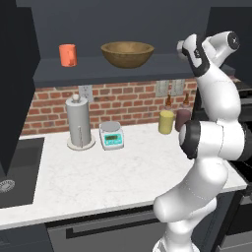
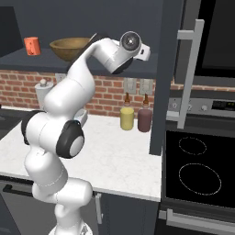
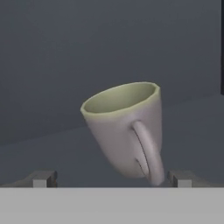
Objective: Gather all objects into one cabinet and sort the glasses and bowls to opposite sides.
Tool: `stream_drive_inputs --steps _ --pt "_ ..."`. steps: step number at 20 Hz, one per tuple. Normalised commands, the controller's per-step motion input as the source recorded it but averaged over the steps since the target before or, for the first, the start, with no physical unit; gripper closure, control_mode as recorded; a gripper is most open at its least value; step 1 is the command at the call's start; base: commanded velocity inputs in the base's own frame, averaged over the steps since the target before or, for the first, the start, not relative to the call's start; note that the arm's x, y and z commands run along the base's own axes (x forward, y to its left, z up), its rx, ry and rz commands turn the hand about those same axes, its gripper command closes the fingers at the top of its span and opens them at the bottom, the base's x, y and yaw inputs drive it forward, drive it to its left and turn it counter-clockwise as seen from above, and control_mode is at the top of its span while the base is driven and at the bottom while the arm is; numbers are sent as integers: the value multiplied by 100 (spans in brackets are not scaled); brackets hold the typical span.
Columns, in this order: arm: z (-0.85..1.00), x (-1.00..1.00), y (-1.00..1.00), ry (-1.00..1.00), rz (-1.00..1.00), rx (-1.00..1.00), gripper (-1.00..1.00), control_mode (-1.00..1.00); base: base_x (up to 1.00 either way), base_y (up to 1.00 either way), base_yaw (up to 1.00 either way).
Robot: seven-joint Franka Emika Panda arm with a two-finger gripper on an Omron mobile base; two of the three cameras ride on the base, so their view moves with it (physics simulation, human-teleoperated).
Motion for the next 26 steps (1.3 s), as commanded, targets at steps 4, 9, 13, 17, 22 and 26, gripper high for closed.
stream_drive_inputs --steps 4,9,13,17,22,26 --pt "-4 13 -1 0 0 0 -100 -100 0 0 0" --pt "0 1 0 0 0 0 -100 -100 0 0 0" --pt "0 8 0 0 0 0 -100 -100 0 0 0" --pt "0 9 -1 0 0 0 -100 -100 0 0 0" --pt "0 11 0 0 0 0 -100 -100 0 0 0" --pt "0 4 0 0 0 0 100 -100 0 0 0"
